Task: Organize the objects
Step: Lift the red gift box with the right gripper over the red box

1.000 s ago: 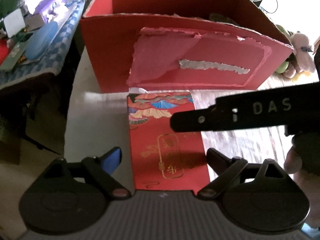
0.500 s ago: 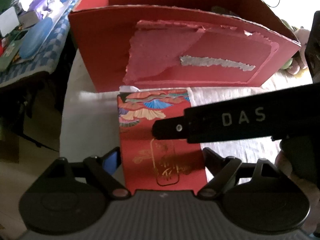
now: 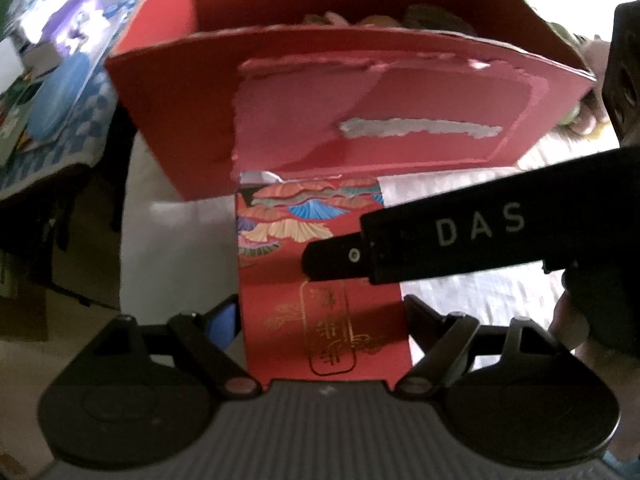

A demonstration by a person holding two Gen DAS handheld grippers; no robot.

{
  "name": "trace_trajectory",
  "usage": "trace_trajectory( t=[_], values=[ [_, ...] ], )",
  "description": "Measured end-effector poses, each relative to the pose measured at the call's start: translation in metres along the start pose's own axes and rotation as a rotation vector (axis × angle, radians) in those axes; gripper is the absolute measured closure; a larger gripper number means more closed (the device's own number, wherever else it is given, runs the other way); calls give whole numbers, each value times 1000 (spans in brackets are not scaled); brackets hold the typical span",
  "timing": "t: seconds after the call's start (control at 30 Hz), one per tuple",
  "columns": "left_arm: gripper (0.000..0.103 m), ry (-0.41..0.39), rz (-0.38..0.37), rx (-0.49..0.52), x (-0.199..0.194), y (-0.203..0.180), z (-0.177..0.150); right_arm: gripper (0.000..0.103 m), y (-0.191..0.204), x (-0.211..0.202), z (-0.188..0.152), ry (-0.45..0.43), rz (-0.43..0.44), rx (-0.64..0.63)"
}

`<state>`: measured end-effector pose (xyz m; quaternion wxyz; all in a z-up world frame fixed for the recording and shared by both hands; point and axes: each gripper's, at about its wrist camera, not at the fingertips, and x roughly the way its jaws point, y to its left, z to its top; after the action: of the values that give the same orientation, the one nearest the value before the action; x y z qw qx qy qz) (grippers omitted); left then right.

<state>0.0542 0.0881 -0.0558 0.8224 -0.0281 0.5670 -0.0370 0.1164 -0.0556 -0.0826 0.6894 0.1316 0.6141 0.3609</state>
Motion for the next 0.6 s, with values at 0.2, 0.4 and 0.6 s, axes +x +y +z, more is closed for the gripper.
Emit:
trace_trajectory(
  t=[0.2, 0.4, 0.6],
  values=[
    [20, 30, -63, 82, 0, -27, 10, 49, -17, -27, -6, -28, -43, 57],
    [20, 32, -97, 177, 1, -72, 16, 49, -42, -61, -15, -80, -78, 98],
    [20, 24, -110, 264, -3, -122, 21, 49, -69, -98, -24, -134, -87, 149]
  ],
)
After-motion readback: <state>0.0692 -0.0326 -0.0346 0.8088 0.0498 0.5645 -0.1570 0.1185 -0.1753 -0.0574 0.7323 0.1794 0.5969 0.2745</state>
